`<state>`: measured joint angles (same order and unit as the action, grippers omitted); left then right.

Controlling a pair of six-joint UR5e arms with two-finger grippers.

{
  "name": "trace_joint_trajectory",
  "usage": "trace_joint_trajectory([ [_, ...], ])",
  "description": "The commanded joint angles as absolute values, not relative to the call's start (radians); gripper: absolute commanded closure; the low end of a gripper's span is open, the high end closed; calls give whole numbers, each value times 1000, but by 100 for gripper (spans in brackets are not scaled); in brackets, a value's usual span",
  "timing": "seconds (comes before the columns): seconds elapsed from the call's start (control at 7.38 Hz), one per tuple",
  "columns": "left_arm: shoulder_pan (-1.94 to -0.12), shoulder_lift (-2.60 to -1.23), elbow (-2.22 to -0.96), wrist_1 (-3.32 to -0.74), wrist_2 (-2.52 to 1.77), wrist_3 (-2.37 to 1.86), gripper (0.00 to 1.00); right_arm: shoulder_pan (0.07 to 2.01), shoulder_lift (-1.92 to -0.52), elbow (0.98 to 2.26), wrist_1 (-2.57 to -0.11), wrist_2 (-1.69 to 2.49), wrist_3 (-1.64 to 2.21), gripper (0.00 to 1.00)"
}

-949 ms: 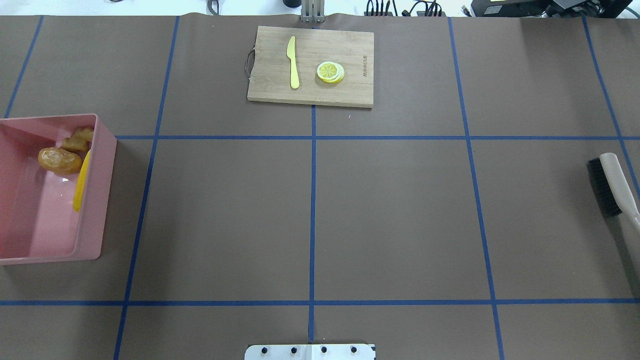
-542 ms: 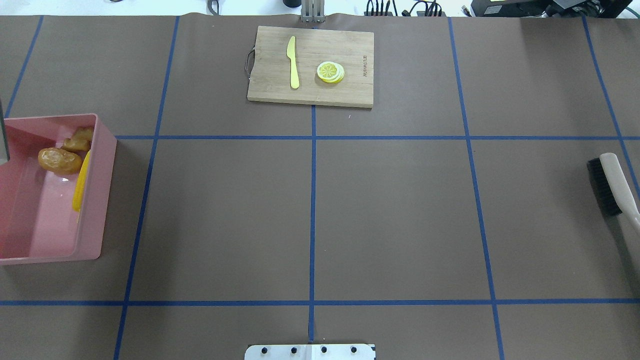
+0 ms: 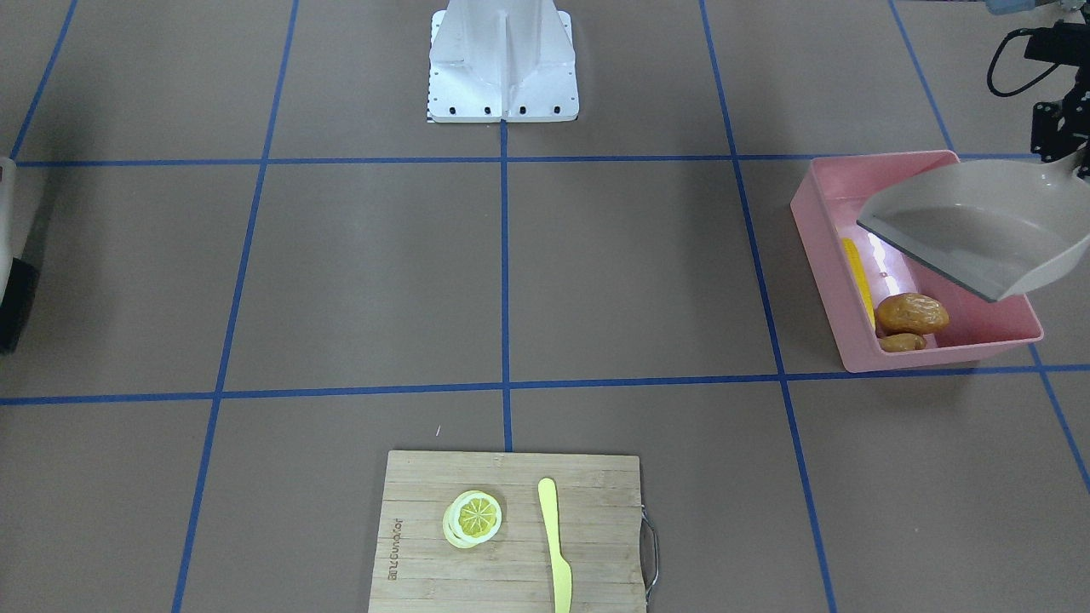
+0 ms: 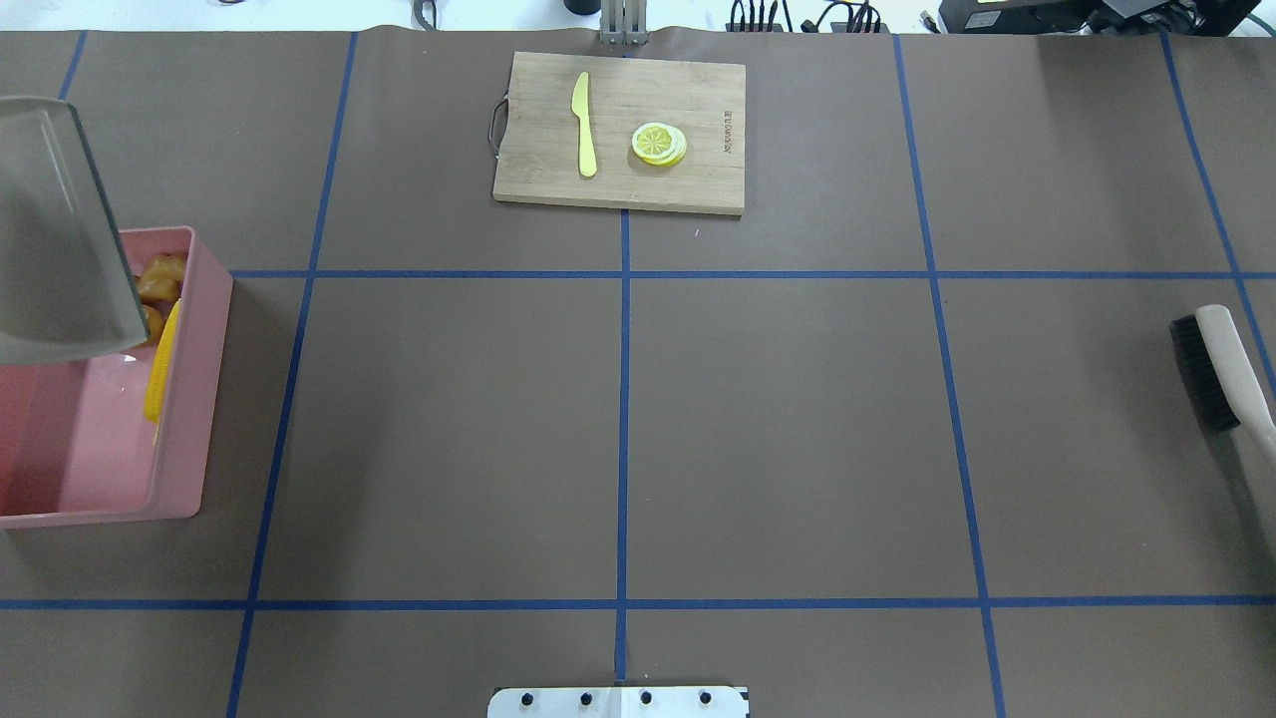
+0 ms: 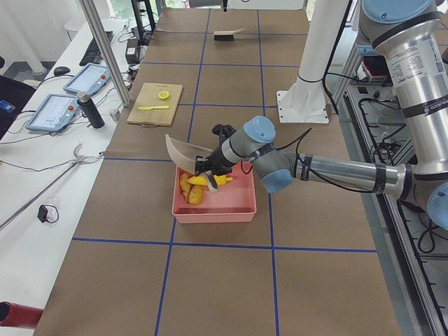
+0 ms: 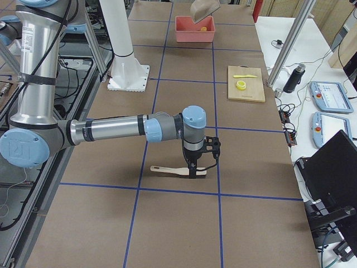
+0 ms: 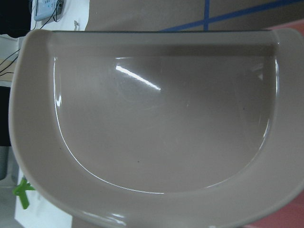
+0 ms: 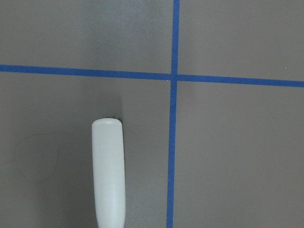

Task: Sweep and dump trash into bin
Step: 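Bring the empty dustpan back to the table center with the left gripper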

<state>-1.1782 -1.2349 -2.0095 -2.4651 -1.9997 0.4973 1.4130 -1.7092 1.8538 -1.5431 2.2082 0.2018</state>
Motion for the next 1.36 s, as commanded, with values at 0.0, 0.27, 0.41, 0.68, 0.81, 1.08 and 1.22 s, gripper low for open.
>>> trace_joint_trajectory([
  [0.0, -1070, -1334, -2010, -2421, -2077, 298, 100, 1414, -1654, 1882, -1607, 2235, 202, 0],
  [0.27, -965, -1475, -2008, -2302, -2077, 287, 100, 1393, -1591, 1827, -1686, 2224, 201, 0],
  [0.41, -916, -1523, -2003, -2263, -2075, 287, 100, 1384, -1550, 1783, -1680, 2229, 201, 0],
  [0.68, -757, -1601, -1971, -2196, -2065, 292, 100, 1370, -1508, 1750, -1683, 2226, 202, 0],
  [0.81, -732, -1676, -1923, -2148, -2071, 291, 100, 1370, -1500, 1747, -1684, 2227, 202, 0],
  [1.08, -660, -1773, -1849, -2118, -2071, 298, 100, 1370, -1499, 1752, -1683, 2232, 202, 0],
  [1.22, -647, -1837, -1794, -2118, -2072, 295, 100, 1370, -1494, 1746, -1684, 2229, 202, 0],
])
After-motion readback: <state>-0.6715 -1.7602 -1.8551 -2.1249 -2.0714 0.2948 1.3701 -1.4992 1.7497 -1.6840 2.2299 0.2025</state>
